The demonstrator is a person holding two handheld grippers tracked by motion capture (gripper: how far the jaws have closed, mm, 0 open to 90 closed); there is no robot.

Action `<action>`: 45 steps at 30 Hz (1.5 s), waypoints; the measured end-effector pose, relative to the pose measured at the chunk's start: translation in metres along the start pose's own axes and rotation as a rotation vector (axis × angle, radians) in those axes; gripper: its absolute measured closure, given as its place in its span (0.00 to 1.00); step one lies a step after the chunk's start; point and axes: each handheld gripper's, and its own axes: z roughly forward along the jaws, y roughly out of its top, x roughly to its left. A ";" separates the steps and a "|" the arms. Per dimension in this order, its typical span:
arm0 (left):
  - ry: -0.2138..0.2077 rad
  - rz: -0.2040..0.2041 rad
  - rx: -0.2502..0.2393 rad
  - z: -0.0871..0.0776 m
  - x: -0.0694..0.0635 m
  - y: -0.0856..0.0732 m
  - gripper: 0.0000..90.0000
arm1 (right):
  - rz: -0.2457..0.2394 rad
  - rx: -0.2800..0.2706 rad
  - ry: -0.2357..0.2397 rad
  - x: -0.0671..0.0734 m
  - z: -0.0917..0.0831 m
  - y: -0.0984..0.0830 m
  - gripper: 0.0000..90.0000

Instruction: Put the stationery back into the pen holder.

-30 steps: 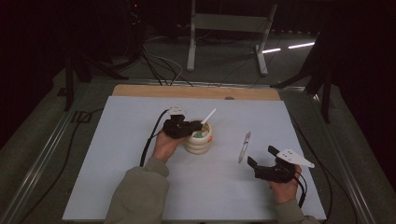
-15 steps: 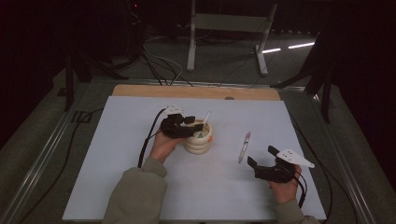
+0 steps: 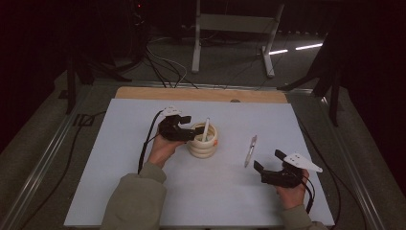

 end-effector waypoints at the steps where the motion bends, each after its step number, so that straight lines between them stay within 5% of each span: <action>1: 0.006 0.002 0.000 -0.002 0.001 0.000 0.18 | 0.000 0.000 -0.001 0.000 0.000 0.000 0.01; 10: 0.007 -0.028 -0.008 -0.021 0.009 0.000 0.02 | 0.000 0.001 0.001 0.001 0.000 0.000 0.01; 17: 0.033 -0.052 -0.015 -0.045 0.020 -0.007 0.00 | -0.002 0.004 0.000 0.001 0.001 0.000 0.01; 32: 0.134 -0.058 -0.035 -0.095 0.027 -0.041 0.00 | -0.001 0.007 0.000 0.001 0.001 -0.001 0.01; 45: 0.176 -0.069 -0.042 -0.131 0.022 -0.076 0.00 | 0.001 0.006 -0.007 0.002 0.000 0.000 0.01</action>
